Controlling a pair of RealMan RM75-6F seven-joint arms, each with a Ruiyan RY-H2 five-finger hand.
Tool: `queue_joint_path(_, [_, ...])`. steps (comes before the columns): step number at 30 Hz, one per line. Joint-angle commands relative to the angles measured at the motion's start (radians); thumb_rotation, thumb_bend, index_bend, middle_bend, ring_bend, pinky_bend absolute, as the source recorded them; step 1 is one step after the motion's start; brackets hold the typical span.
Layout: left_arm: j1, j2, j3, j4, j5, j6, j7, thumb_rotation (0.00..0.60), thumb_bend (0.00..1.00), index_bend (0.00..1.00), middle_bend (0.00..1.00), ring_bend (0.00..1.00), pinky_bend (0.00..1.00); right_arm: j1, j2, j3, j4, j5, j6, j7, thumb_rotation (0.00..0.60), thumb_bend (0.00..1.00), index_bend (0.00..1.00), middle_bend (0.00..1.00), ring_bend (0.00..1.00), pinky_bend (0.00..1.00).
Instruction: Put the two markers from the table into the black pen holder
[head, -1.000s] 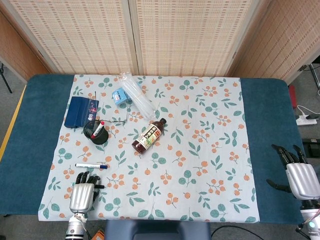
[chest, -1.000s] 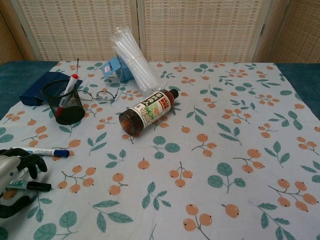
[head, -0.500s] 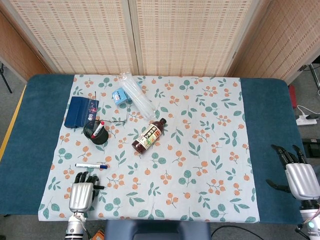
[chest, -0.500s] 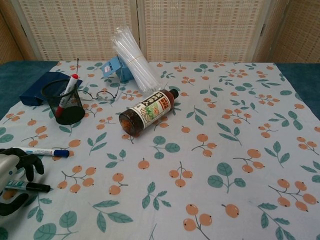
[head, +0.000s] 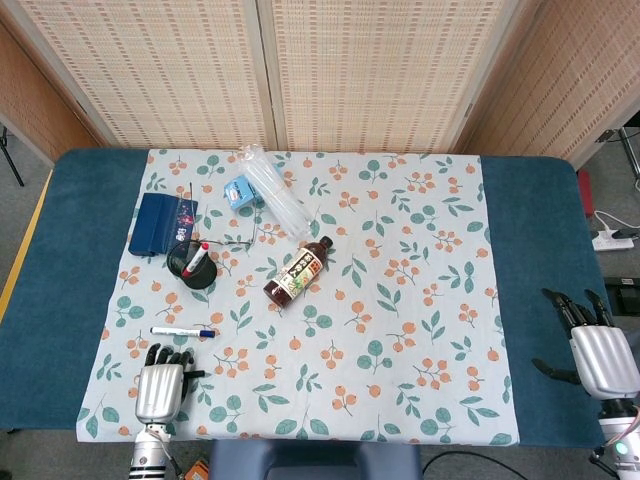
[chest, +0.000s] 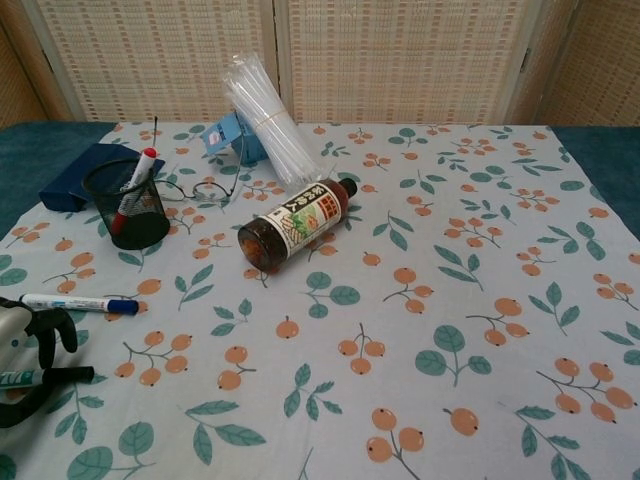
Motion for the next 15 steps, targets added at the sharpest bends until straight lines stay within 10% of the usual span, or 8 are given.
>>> queue_joint_path(1, [0.001,-0.001,0.001,0.004,0.003,0.004,-0.006,0.6,0.31,0.46,0.7,0.31,0.23,0.0,0.0,-0.001,-0.001,-0.001,0.0,-0.002,0.6,0.0,0.12,0.16,0.24,0.04])
queue_joint_path(15, [0.011,0.009,0.008,0.013,0.034,0.051,-0.026,0.6,0.31,0.63,0.71,0.32,0.23,-0.002,-0.001,0.0,-0.002,-0.006,0.008,-0.002,0.6,0.0,0.14,0.16,0.25,0.04])
